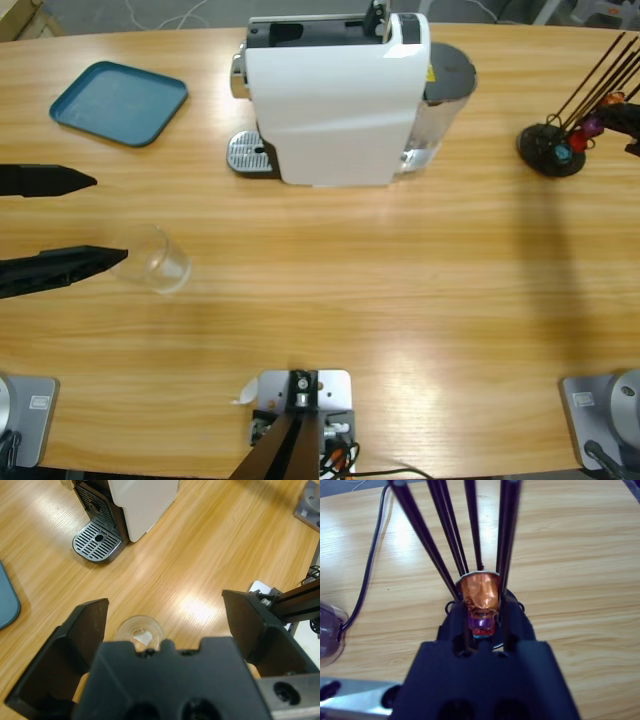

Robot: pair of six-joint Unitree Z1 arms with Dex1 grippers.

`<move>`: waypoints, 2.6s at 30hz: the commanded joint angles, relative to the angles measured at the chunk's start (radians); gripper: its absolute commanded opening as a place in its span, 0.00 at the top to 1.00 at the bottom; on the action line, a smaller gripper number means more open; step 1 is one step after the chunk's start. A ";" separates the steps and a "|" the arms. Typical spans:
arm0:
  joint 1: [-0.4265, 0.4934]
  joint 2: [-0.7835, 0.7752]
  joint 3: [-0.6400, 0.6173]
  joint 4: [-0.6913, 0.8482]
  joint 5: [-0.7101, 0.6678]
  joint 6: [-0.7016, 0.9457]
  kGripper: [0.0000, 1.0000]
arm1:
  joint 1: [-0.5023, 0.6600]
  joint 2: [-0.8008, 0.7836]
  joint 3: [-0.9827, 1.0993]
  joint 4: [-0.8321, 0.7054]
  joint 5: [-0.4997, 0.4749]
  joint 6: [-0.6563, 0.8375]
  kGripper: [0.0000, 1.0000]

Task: Pour coffee

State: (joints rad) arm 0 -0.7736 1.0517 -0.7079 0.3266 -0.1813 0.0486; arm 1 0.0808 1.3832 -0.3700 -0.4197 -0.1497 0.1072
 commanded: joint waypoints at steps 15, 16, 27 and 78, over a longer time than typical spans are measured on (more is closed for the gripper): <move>-0.013 -0.006 0.056 -0.034 -0.014 -0.013 0.02 | 0.013 -0.187 -0.214 0.313 -0.027 -0.011 0.87; -0.013 -0.003 0.056 -0.036 -0.015 -0.014 0.02 | 0.013 -0.199 -0.225 0.332 -0.028 -0.013 0.87; -0.026 -0.005 0.057 -0.037 -0.015 -0.024 0.02 | 0.130 -0.345 -0.310 0.489 -0.048 -0.060 0.87; -0.020 0.018 0.101 -0.026 0.025 -0.016 0.02 | 0.672 0.411 -0.944 0.555 0.376 -0.305 0.86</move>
State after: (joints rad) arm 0 -0.7922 1.0519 -0.6459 0.2992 -0.1679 0.0333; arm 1 0.7719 1.7277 -1.3214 0.1394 0.1949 -0.1847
